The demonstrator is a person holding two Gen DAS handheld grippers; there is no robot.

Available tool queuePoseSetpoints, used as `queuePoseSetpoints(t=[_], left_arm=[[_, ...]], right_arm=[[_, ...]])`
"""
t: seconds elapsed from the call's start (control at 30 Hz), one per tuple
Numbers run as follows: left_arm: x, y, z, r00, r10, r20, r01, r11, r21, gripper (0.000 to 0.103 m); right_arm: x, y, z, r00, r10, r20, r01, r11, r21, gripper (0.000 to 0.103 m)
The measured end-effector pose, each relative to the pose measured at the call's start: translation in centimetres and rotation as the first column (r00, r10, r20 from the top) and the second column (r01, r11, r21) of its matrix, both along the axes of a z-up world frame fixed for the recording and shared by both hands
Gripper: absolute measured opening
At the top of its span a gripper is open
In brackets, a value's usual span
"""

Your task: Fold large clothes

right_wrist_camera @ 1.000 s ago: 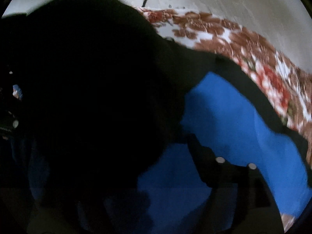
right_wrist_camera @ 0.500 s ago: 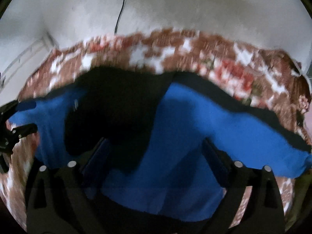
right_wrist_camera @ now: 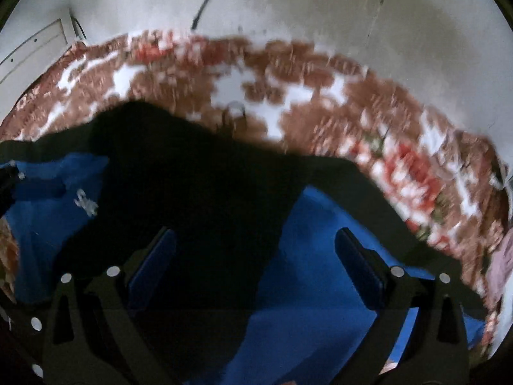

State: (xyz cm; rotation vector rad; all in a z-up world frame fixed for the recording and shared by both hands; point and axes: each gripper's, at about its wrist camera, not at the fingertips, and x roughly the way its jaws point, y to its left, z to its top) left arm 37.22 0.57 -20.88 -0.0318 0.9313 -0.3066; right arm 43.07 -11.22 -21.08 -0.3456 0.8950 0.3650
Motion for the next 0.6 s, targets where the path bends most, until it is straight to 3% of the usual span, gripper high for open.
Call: queuePoseSetpoints(t=[0.17, 0.23, 0.3, 0.43, 0.6], left_arm=[[-0.7, -0.2, -5.6, 0.999, -0.027, -0.029, 0.03, 0.995, 0.1, 0.098], [-0.9, 0.8, -7.0, 0.999, -0.017, -0.033, 0.02, 0.997, 0.069, 0.099], [-1.0, 1.5, -7.4, 0.999, -0.027, -0.022, 0.028, 0.999, 0.045, 0.099], [-1.7, 2.0, -7.2, 0.998, -0.066, -0.014, 0.066, 0.995, 0.068, 0.099], [-3.2, 2.7, -6.0, 0.995, -0.095, -0.009, 0.096, 0.986, 0.137, 0.099]], right_arm=[[-0.2, -1.1, -6.1, 0.999, 0.02, -0.039, -0.022, 0.998, -0.052, 0.098], [-0.3, -2.1, -7.1, 0.999, 0.02, -0.048, -0.02, 1.0, -0.011, 0.098], [-0.6, -2.6, -7.8, 0.999, 0.022, -0.042, -0.022, 1.0, 0.001, 0.098], [-2.2, -2.8, -7.6, 0.997, 0.066, 0.026, -0.065, 0.996, -0.055, 0.098], [-2.7, -3.1, -6.9, 0.996, 0.086, 0.024, -0.085, 0.995, -0.058, 0.098]])
